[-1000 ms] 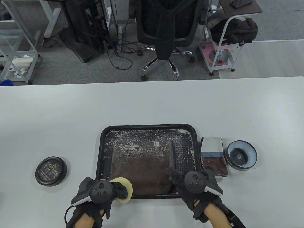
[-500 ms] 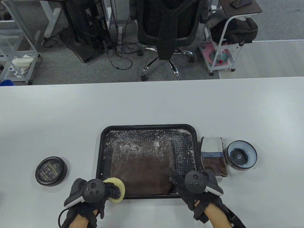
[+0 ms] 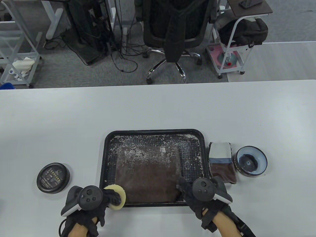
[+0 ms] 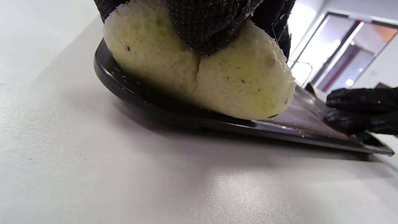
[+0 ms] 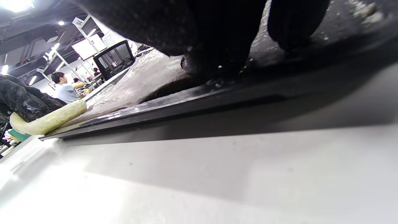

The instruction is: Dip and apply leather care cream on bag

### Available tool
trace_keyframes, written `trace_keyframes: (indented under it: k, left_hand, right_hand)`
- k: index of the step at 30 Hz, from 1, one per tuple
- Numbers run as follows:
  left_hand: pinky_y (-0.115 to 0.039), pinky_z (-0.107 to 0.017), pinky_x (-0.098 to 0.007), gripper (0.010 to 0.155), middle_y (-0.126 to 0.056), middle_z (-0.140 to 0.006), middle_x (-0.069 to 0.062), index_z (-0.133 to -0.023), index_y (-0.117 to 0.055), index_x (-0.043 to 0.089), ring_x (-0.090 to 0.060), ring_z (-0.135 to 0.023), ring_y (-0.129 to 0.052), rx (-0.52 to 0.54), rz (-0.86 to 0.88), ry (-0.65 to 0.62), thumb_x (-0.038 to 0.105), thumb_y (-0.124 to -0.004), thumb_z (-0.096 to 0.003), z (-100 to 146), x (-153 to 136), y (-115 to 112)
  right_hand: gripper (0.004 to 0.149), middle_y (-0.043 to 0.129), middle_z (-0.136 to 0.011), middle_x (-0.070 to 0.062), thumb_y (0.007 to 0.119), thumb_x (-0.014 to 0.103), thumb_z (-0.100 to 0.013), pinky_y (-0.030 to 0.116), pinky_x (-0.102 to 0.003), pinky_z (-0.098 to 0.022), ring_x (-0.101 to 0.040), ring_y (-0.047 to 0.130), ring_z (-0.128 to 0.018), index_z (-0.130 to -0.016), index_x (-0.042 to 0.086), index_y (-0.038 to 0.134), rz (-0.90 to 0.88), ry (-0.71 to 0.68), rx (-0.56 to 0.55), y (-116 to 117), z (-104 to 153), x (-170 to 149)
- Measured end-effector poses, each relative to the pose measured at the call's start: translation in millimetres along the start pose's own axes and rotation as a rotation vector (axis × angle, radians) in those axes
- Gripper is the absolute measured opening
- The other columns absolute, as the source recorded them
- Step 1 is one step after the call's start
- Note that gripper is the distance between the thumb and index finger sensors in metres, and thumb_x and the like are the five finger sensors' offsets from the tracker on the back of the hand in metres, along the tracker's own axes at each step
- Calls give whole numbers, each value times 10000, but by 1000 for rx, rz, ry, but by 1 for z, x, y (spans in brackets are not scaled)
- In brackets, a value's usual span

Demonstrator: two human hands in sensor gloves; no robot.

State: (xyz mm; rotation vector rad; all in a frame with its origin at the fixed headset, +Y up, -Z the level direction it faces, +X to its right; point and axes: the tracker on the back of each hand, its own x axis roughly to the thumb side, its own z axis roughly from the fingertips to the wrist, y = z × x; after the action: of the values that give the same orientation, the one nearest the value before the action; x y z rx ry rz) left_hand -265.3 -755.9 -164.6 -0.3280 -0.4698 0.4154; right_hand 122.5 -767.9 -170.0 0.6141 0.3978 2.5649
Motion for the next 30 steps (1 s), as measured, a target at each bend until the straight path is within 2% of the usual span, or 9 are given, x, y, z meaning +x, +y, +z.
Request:
trace_keyframes:
  k: [6, 12, 19, 25, 28, 30]
  left_hand:
    - [-695, -669, -491, 422, -956, -837, 122, -706, -963, 353, -176, -856, -902, 42, 45, -32, 109, -808, -399, 2, -5, 0]
    - [-709, -653, -510, 433, -955, -861, 54, -758, -945, 322, -242, -840, -924, 144, 131, -98, 111, -804, -408, 8, -8, 5]
    - [-724, -647, -509, 436, -961, -865, 38, -772, -947, 314, -263, -828, -950, 433, 103, -164, 117, -811, -408, 19, -2, 19]
    - [-733, -644, -506, 442, -952, -881, 20, -802, -933, 300, -277, -828, -953, 620, 76, -179, 125, -816, -414, 28, -1, 24]
    - [-734, -642, -507, 444, -949, -885, 13, -810, -931, 296, -283, -828, -954, 716, 46, -163, 128, -818, -414, 34, 0, 27]
    - [-737, -638, -509, 447, -943, -894, 6, -820, -925, 296, -289, -829, -954, 773, -3, -99, 133, -818, -418, 38, -2, 29]
  right_hand:
    - [636, 838, -991, -83, 811, 165, -540, 672, -579, -639, -329, 779, -975, -1092, 64, 512, -5, -2, -4, 0, 1, -1]
    - [635, 835, -994, -84, 809, 164, -540, 664, -579, -642, -331, 775, -977, -1093, 64, 513, -21, -2, -7, 0, 2, -2]
    - [632, 829, -1001, -93, 804, 156, -538, 655, -585, -646, -346, 766, -982, -1095, 75, 515, -27, -17, -16, 1, 4, -3]
    - [632, 819, -1014, -122, 802, 159, -540, 635, -605, -652, -390, 750, -987, -1098, 84, 516, -58, -38, -23, 1, 6, -4]
    - [629, 815, -1021, -143, 801, 165, -541, 637, -618, -650, -426, 748, -981, -1100, 89, 520, -51, -53, -30, 1, 7, -3]
    - [642, 803, -1026, -165, 800, 170, -542, 628, -629, -651, -459, 737, -977, -1104, 85, 500, -40, -67, -39, 2, 8, 0]
